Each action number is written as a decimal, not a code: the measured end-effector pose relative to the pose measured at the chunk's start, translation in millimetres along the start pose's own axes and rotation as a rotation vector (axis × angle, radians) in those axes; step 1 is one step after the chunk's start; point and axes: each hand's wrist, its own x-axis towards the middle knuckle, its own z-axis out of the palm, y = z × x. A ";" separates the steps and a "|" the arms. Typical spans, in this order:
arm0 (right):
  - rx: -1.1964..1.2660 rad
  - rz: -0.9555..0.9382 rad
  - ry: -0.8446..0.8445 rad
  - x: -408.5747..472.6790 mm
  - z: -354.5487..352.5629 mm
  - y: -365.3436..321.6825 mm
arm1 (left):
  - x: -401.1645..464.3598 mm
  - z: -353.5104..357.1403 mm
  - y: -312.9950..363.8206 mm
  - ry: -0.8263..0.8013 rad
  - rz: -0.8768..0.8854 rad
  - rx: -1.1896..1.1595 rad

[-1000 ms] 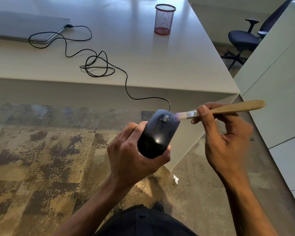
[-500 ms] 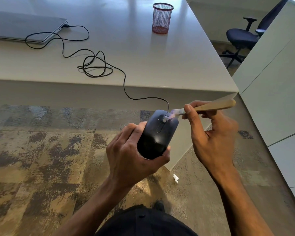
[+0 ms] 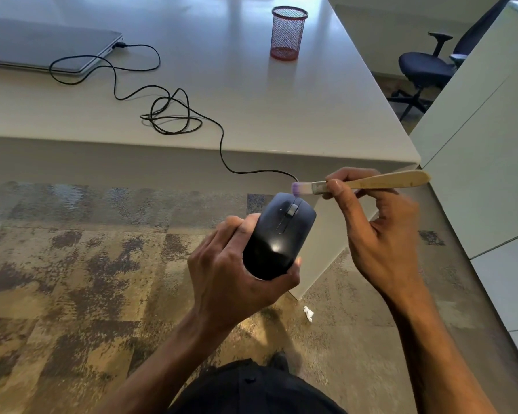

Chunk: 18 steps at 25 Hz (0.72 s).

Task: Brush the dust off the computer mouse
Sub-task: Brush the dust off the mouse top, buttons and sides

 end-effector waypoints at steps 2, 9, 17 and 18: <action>0.014 0.004 -0.098 3.4 -2.8 3.2 | -0.1 -0.7 -0.3 0.005 -0.002 -0.002; 0.036 -0.015 -0.195 16.0 -11.4 6.9 | -2.2 -0.7 -1.6 -0.008 -0.001 0.018; 0.029 -0.025 -0.199 15.5 -10.7 7.9 | -2.6 1.2 -1.8 -0.023 -0.014 0.018; 0.011 -0.035 -0.206 14.7 -10.7 6.6 | -2.7 1.3 -2.0 -0.023 -0.014 0.019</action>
